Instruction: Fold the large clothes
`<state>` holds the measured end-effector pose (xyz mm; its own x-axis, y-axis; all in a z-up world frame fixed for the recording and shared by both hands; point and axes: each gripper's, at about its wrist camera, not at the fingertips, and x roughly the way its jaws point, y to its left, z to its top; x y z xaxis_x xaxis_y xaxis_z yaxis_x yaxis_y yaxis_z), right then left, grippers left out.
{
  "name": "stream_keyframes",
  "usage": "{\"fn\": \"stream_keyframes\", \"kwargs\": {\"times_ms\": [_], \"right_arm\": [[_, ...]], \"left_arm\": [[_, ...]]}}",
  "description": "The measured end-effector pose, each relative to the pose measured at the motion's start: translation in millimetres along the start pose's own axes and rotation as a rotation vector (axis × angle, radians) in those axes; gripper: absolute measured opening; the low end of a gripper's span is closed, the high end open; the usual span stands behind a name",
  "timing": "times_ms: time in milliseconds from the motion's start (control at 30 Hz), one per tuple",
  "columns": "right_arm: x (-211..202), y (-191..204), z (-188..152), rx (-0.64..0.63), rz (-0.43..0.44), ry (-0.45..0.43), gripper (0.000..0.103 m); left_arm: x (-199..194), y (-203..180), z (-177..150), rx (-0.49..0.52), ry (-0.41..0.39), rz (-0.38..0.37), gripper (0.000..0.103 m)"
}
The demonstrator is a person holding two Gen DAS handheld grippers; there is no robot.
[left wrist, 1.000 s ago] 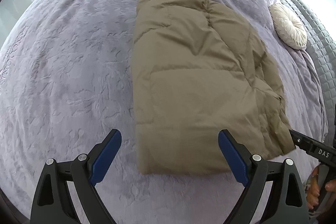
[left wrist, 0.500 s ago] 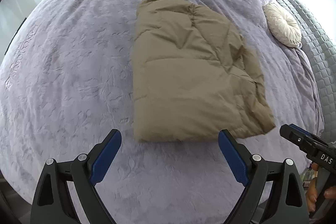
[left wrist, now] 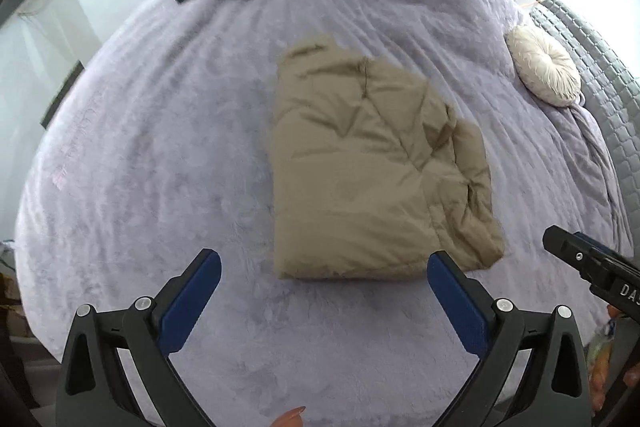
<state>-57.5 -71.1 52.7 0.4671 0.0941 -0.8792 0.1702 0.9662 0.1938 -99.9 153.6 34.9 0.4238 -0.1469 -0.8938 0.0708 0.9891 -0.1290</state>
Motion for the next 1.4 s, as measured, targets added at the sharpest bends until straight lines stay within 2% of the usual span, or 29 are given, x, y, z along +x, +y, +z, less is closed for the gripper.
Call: {"fn": "stream_keyframes", "kwargs": {"times_ms": [67,100,433,700,1400], "right_arm": [[-8,5,4,-0.020,-0.011,-0.038,0.092],[-13,7,6,-0.029,-0.022,-0.059,0.103],[-33,13,15,-0.039,-0.035,-0.124,0.103],[-36,14,15,-0.045,-0.043,-0.131,0.103],[-36,15,25,-0.063,-0.039,-0.129,0.103]], "left_arm": [[-12,-2,4,-0.005,-0.041,0.004,0.103],[-16,-2,5,-0.009,-0.056,0.008,0.103],[-49,-3,15,-0.030,-0.167,0.100,0.103],[-56,-5,16,-0.025,-0.186,0.142,0.103],[-56,-8,15,-0.025,-0.178,0.145,0.103]]}}
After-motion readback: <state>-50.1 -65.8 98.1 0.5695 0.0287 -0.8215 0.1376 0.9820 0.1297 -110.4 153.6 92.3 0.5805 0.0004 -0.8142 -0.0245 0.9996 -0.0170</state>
